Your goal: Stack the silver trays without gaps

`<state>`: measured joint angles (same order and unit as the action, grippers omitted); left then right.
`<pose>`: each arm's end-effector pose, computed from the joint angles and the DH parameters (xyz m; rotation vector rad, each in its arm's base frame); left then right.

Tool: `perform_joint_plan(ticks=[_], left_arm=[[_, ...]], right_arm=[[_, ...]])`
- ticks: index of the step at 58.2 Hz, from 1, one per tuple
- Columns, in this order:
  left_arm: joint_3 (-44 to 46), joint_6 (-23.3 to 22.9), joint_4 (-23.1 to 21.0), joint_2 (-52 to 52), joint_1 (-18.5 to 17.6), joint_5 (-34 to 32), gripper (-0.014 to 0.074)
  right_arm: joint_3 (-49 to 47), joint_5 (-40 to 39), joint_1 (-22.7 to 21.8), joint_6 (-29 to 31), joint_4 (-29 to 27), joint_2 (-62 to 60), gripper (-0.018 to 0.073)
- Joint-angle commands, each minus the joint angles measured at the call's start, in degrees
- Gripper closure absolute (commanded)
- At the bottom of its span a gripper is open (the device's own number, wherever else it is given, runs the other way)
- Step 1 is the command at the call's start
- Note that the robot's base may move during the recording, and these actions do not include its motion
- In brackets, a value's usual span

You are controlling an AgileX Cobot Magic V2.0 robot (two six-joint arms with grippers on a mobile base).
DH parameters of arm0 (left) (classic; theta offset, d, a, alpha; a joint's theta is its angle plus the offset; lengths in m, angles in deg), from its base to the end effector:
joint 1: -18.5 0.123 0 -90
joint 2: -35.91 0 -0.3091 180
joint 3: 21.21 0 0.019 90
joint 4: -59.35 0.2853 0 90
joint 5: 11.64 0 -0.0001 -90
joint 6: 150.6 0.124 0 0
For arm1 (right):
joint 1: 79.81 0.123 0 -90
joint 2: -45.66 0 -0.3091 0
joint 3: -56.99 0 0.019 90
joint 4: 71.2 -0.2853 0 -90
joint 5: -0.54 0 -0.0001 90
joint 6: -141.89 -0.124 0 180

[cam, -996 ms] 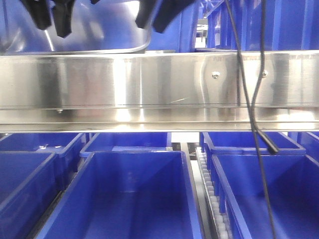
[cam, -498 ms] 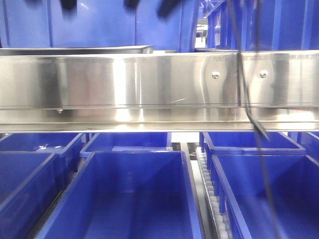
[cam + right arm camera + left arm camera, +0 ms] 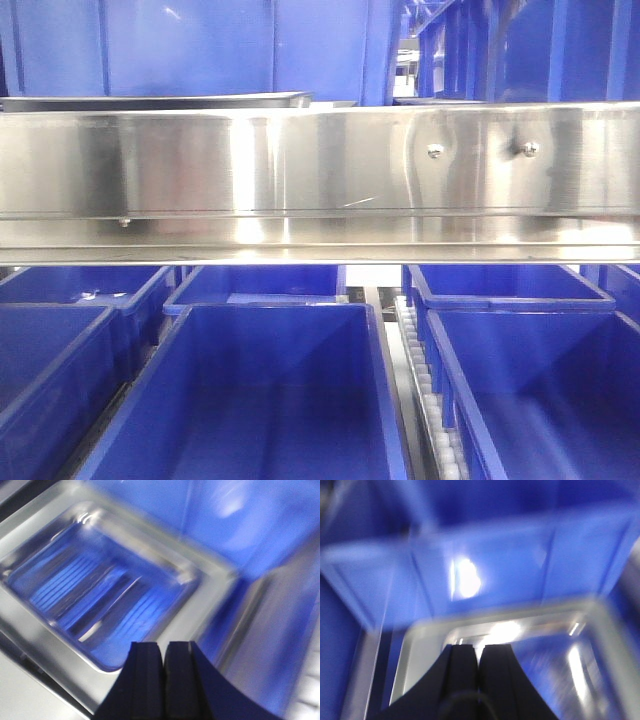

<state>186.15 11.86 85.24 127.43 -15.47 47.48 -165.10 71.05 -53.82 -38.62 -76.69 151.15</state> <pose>0.3209 -0.1602 0.5149 0.3180 2.0368 0.0010 0.3710 0.1933 0.4800 -0.5276 2.2989 0.3494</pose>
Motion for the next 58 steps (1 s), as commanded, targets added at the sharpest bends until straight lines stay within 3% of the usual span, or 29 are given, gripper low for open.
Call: perform_joint_plan(ticks=[1,10,19,28,43,51,58], left_arm=[[-2.11,-0.76,-1.36,-4.95,0.04,-4.87,0.0605],[-10.61,-1.21,-2.72,-13.65,0.04,-12.50,0.0605],[-20.80,-2.27,-2.81,-24.23,0.04,-19.24,0.0605],[-27.97,-2.40,-3.37,-32.92,0.04,-21.15,0.0605],[-38.24,-2.40,-3.62,-42.71,0.04,-21.15,0.0605],[-43.99,-2.40,-3.70,-47.29,0.04,-21.57,0.0605],[-46.58,-2.40,-3.70,-50.33,0.04,-21.57,0.0605]], right_arm=[[-0.60,-1.29,0.01,0.51,1.27,-3.85,0.0638],[0.68,-4.06,0.01,0.51,1.27,-10.05,0.0638],[7.96,-8.20,0.01,1.88,1.27,-18.69,0.0638],[24.30,-19.89,0.01,2.73,1.27,-31.80,0.0638],[59.84,-42.47,0.01,2.73,-1.28,-59.45,0.0638],[73.95,-47.99,0.01,2.73,-2.77,-74.25,0.0638],[80.74,-48.46,0.01,2.73,-2.77,-82.83,0.0638]])
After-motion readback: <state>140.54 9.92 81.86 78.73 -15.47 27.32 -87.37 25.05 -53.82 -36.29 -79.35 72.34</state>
